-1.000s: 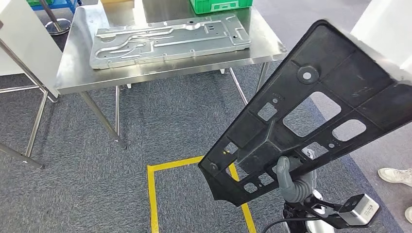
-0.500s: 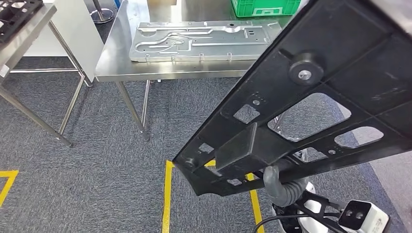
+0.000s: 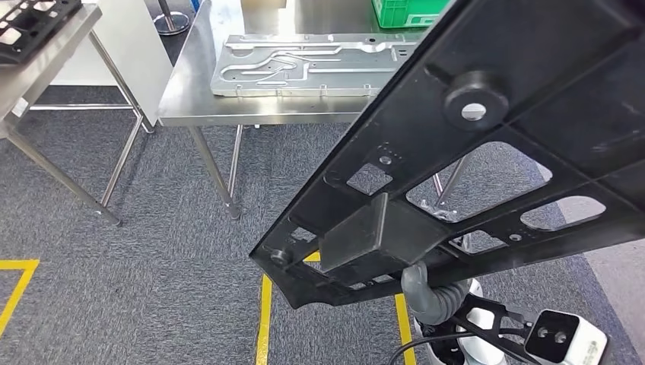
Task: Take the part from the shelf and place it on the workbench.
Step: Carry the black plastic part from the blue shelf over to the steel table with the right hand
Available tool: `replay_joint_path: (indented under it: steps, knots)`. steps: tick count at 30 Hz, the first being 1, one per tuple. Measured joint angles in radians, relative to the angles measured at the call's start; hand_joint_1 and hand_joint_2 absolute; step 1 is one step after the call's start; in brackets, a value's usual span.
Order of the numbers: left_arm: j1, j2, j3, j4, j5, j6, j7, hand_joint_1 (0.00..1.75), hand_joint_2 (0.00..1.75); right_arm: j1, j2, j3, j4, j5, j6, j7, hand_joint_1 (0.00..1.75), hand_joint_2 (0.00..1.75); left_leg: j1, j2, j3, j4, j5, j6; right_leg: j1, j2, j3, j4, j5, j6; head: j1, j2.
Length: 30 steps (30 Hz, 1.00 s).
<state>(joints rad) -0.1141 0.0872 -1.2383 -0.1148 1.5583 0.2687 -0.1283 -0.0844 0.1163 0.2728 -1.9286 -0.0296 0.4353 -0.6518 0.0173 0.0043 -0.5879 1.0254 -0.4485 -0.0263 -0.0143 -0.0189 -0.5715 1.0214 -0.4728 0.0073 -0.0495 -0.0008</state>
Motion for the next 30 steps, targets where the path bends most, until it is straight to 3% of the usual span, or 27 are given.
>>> replay_joint_path:
  steps: [4, 6, 8, 9, 10, 11, 13, 15, 17, 20, 23, 24, 25, 26, 28, 30]
  knots:
    - [0.004, -0.002, -0.004, 0.0, 0.0, 0.0, 0.001, 0.0, 1.75, -0.009, 0.0, 0.006, 0.005, -0.001, 0.0, 0.001, 1.75, 1.75, -0.002, -0.008, 0.001, -0.005, 0.005, 0.027, -0.003, 0.001, -0.003, 0.012, -0.012, 0.021, 0.001, 0.0]
    - [0.002, -0.003, -0.007, 0.0, 0.0, 0.0, 0.002, 0.0, 1.75, -0.013, 0.0, 0.007, 0.007, -0.002, -0.001, 0.002, 1.75, 1.75, -0.001, -0.009, 0.002, -0.009, 0.008, 0.039, -0.005, 0.007, -0.039, 0.093, -0.061, 0.028, 0.001, 0.0]
    - [0.002, -0.003, -0.01, 0.0, 0.0, 0.0, 0.003, 0.0, 1.75, -0.013, 0.0, 0.008, 0.01, -0.002, -0.001, 0.002, 1.75, 1.75, -0.004, -0.01, 0.001, -0.009, 0.007, 0.044, -0.005, 0.011, -0.105, 0.228, -0.122, 0.03, 0.001, 0.0]
    - [0.003, -0.003, -0.012, 0.0, 0.0, 0.0, 0.004, 0.0, 1.75, -0.013, -0.001, 0.008, 0.012, -0.002, -0.001, 0.002, 1.75, 1.75, -0.005, -0.011, 0.0, -0.009, 0.007, 0.045, -0.005, 0.012, -0.129, 0.273, -0.134, 0.03, 0.001, 0.0]
    - [0.004, -0.003, -0.013, 0.0, 0.0, 0.0, 0.005, 0.0, 1.75, -0.013, -0.001, 0.008, 0.014, -0.002, -0.001, 0.002, 1.75, 1.75, -0.007, -0.012, 0.001, -0.008, 0.007, 0.046, -0.004, 0.013, -0.136, 0.283, -0.125, 0.028, 0.001, 0.0]
    - [0.004, -0.003, -0.013, 0.0, 0.0, 0.0, 0.006, 0.0, 1.75, -0.013, -0.001, 0.008, 0.015, -0.002, -0.001, 0.002, 1.75, 1.75, -0.008, -0.015, 0.002, -0.008, 0.006, 0.046, -0.004, 0.013, -0.123, 0.252, -0.098, 0.024, 0.001, 0.0]
    - [0.003, -0.005, -0.013, 0.0, 0.0, 0.0, 0.007, 0.0, 1.75, -0.013, -0.002, 0.009, 0.016, -0.002, -0.001, 0.002, 1.75, 1.75, -0.01, -0.021, 0.005, -0.008, 0.006, 0.044, 0.0, 0.016, -0.057, 0.117, -0.031, 0.011, 0.001, 0.0]
    - [0.003, -0.008, -0.014, 0.0, 0.0, 0.0, 0.007, 0.0, 1.75, -0.015, -0.002, 0.01, 0.016, -0.002, -0.001, 0.002, 1.75, 1.75, -0.012, -0.024, 0.004, -0.007, 0.006, 0.037, 0.008, 0.019, -0.013, 0.02, 0.001, 0.001, 0.001, 0.0]
    - [0.004, -0.01, -0.014, 0.0, 0.0, 0.0, 0.008, 0.0, 1.75, -0.015, -0.002, 0.013, 0.016, -0.003, -0.002, 0.002, 1.75, 1.75, -0.01, -0.025, 0.001, -0.008, 0.008, 0.025, 0.015, 0.019, -0.009, 0.002, 0.005, -0.004, 0.001, 0.0]
    - [0.003, -0.011, -0.017, 0.0, 0.0, 0.0, 0.008, 0.0, 1.75, -0.016, -0.002, 0.017, 0.016, -0.004, -0.003, 0.001, 1.75, 1.75, -0.009, -0.02, -0.006, 0.013, -0.011, 0.009, 0.007, 0.015, -0.005, -0.011, 0.015, -0.019, 0.0, 0.0]
    - [0.004, -0.012, -0.019, 0.0, 0.0, 0.0, 0.008, 0.0, 1.75, -0.015, -0.002, 0.018, 0.019, -0.006, -0.003, 0.0, 1.75, 1.75, -0.006, -0.013, -0.077, 0.176, -0.101, -0.003, 0.006, 0.01, -0.005, -0.016, 0.019, -0.028, -0.001, 0.0]
    - [0.005, -0.012, -0.019, 0.0, 0.0, 0.0, 0.009, 0.0, 1.75, -0.014, -0.002, 0.018, 0.021, -0.006, -0.003, 0.0, 1.75, 1.75, -0.005, -0.012, -0.103, 0.233, -0.123, -0.006, 0.006, 0.009, -0.006, -0.015, 0.019, -0.028, -0.001, 0.0]
    - [0.006, -0.012, -0.019, 0.0, 0.0, 0.001, 0.009, 0.0, 1.75, -0.014, -0.002, 0.018, 0.023, -0.007, -0.002, 0.0, 1.75, 1.75, -0.004, -0.012, -0.115, 0.261, -0.126, -0.009, 0.006, 0.008, -0.007, -0.014, 0.019, -0.029, -0.001, 0.0]
    - [0.006, -0.012, -0.02, 0.0, 0.0, 0.001, 0.009, 0.0, 1.75, -0.014, -0.002, 0.018, 0.024, -0.007, -0.001, 0.0, 1.75, 1.75, -0.003, -0.011, -0.108, 0.25, -0.11, -0.01, 0.006, 0.007, -0.008, -0.012, 0.019, -0.028, -0.001, 0.0]
    - [0.006, -0.011, -0.02, 0.0, 0.0, 0.004, 0.011, 0.0, 1.75, -0.015, -0.002, 0.018, 0.026, -0.007, 0.0, -0.001, 1.75, 1.75, -0.001, -0.008, -0.043, 0.128, -0.048, -0.008, 0.006, 0.007, -0.008, -0.006, 0.017, -0.026, -0.001, 0.0]
    - [0.003, -0.011, -0.02, 0.0, 0.0, 0.006, 0.013, 0.0, 1.75, -0.016, -0.002, 0.018, 0.026, -0.007, 0.0, 0.0, 1.75, 1.75, -0.005, -0.006, 0.013, 0.017, -0.015, 0.001, 0.009, 0.007, -0.011, 0.0, 0.015, -0.018, -0.001, 0.0]
